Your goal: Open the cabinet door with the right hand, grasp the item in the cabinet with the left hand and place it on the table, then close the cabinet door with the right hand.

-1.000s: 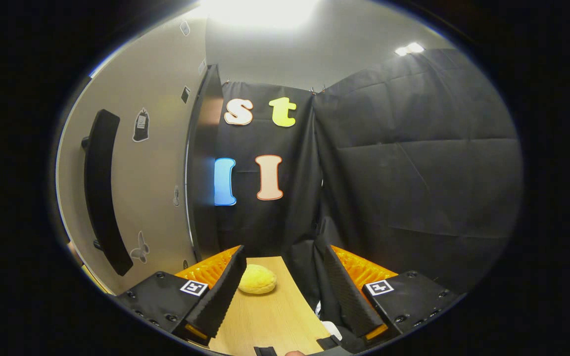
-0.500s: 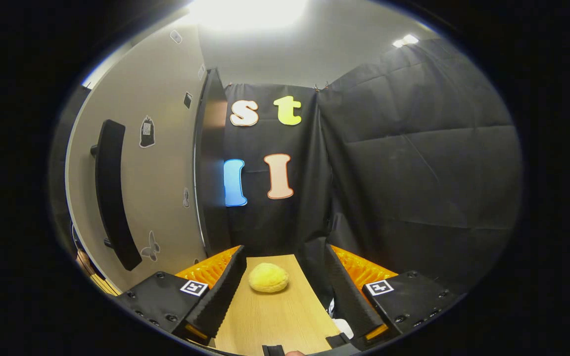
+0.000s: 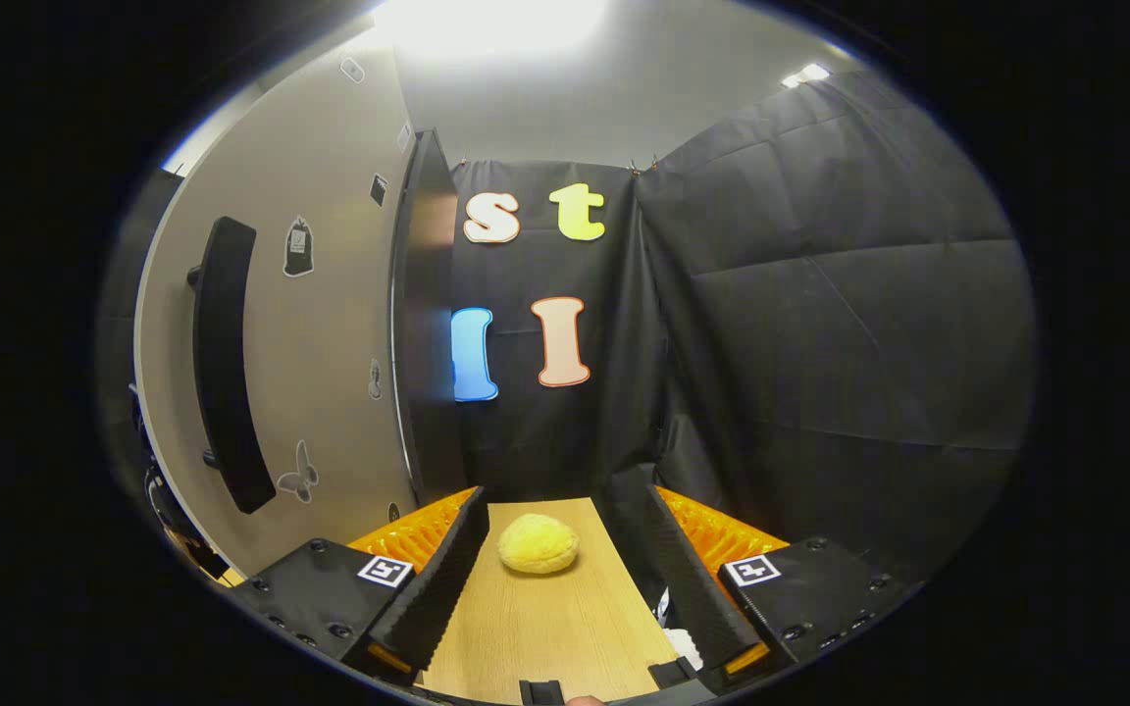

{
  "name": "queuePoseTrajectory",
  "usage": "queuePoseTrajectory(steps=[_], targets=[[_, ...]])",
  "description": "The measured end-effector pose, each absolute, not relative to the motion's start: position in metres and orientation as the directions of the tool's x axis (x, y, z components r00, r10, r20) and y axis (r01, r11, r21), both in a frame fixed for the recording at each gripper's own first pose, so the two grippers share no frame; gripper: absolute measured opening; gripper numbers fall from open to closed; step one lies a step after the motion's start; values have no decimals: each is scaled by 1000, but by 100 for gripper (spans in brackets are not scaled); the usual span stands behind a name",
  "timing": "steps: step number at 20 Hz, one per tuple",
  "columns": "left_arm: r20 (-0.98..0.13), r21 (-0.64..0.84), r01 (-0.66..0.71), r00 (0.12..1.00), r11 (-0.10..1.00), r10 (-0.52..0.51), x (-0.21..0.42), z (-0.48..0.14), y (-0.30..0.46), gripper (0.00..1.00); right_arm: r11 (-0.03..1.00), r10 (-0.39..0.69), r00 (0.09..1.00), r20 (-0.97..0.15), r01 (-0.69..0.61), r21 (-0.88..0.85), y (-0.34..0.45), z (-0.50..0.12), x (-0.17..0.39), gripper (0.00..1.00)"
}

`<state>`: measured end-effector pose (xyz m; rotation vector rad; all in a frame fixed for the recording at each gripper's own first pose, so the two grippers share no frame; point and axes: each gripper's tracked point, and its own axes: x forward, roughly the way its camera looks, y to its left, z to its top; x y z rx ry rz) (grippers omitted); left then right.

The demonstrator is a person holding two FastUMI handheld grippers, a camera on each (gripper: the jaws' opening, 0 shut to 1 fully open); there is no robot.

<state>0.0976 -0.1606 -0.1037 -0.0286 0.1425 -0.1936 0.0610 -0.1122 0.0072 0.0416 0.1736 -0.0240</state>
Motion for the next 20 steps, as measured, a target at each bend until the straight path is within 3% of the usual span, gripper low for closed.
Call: queuePoseTrajectory(steps=[20], targets=[[-277, -52, 149, 948, 987, -158, 12, -258, -130, 49, 999, 50, 975, -219, -53, -8, -79, -1, 72, 97]])
